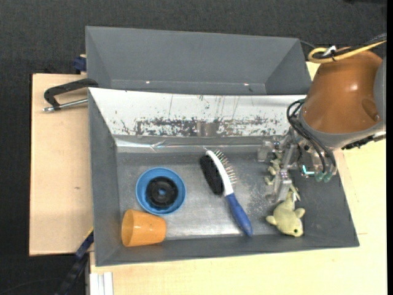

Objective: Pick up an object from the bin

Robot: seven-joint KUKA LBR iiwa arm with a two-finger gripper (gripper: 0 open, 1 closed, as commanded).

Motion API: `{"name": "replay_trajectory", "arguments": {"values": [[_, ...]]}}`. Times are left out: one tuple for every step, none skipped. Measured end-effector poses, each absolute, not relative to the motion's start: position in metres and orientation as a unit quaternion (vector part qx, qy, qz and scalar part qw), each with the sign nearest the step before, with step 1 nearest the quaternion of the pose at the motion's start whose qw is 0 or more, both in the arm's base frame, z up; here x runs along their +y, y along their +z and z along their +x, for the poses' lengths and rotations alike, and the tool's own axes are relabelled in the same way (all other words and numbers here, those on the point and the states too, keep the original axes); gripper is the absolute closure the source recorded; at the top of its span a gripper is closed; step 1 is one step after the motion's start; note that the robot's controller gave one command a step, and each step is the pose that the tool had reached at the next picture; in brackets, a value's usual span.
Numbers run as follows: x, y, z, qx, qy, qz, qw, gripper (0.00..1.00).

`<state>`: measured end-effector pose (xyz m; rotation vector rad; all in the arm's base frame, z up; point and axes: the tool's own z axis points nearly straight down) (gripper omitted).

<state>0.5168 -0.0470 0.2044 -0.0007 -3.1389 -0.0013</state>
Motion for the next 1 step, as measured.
{"name": "replay_trajectory", "arguments": {"values": [[-0.1589, 0.1114, 0.5298, -0.998, 0.001, -0.062, 0.002, 0.00]]}}
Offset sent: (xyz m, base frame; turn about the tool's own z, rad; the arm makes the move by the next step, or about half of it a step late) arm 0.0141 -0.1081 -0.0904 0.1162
